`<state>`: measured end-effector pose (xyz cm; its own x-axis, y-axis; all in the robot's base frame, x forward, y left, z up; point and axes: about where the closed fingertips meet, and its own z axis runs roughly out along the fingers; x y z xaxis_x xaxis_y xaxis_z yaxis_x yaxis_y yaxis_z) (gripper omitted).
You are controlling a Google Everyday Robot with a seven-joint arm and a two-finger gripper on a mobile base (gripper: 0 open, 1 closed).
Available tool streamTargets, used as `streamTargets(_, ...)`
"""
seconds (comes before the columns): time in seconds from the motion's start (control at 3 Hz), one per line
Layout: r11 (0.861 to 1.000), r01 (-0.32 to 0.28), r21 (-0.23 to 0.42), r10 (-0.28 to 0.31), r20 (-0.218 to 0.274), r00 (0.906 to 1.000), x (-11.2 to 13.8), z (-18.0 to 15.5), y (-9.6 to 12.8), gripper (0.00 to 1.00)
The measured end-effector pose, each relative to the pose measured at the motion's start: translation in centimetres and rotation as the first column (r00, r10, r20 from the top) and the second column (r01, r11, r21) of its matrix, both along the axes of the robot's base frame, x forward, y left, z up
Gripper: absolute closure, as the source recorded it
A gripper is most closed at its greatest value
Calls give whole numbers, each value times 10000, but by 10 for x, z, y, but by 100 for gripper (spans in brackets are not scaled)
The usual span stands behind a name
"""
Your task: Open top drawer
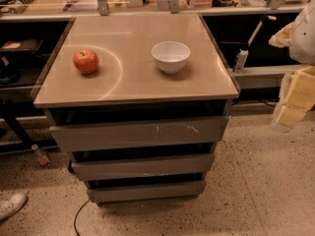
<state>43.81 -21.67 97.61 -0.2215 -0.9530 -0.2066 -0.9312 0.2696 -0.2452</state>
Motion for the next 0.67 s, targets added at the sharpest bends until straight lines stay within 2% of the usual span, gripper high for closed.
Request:
streamTargets(0.33,10000,0,1,0,-1,10000,0,0,0,0)
streamTargets(0.67,9997,-6,242,17,-453,9990,-5,-33,11,0)
